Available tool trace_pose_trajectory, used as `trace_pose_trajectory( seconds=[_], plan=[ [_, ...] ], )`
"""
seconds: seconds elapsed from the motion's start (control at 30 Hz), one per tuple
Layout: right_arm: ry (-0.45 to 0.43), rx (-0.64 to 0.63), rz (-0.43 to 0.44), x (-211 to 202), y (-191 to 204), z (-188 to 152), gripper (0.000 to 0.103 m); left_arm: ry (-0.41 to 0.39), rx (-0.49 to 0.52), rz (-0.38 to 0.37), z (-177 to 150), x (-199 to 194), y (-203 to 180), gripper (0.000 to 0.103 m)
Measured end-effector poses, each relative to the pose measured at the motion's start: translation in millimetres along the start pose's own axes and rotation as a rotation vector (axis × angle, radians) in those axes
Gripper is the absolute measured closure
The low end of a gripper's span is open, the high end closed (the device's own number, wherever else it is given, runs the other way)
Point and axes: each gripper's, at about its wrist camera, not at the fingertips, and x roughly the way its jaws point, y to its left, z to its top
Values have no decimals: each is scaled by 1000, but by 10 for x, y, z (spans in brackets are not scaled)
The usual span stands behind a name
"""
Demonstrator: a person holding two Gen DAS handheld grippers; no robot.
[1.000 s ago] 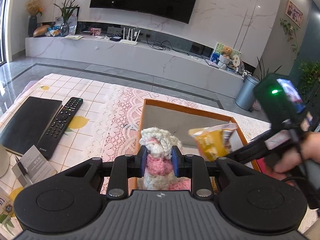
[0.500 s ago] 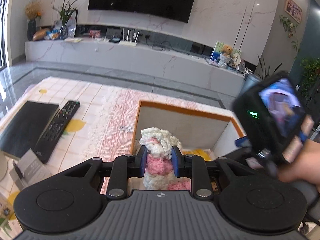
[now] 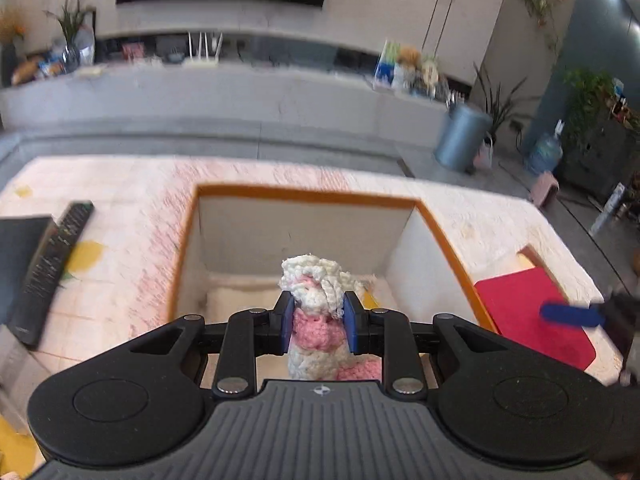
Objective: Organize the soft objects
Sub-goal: 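Lower the knitted hat into the box and open the left gripper, then move both grippers to the bread plush and the clear plastic bag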
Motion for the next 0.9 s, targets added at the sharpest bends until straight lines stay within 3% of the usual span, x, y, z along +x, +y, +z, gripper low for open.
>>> trace_pose_trajectory(
  seconds=[0.17,0.33,0.43,0.5,0.53,0.67,0.9],
  plan=[
    [-13,-63,-35,39,54,-112,5,-38,55,131,-27,185,-19,74],
    [-42,-18,-3,-7,-17,-194,5,-10,25,165,-21,299,57,70],
    [-44,-28,6,-21,-23,-219,5,-48,14,209,-17,268,89,62],
    [-47,-21,26,-66,-62,-231,5,-104,-3,237,-9,209,111,35],
    [-48,-14,33,-78,-76,-233,5,-124,-5,246,-3,184,125,31],
    [-55,1,39,-134,-127,-245,5,-140,17,249,11,78,99,25],
    [-117,26,33,-400,-252,-177,5,-153,15,255,44,-102,-59,23]
  ],
)
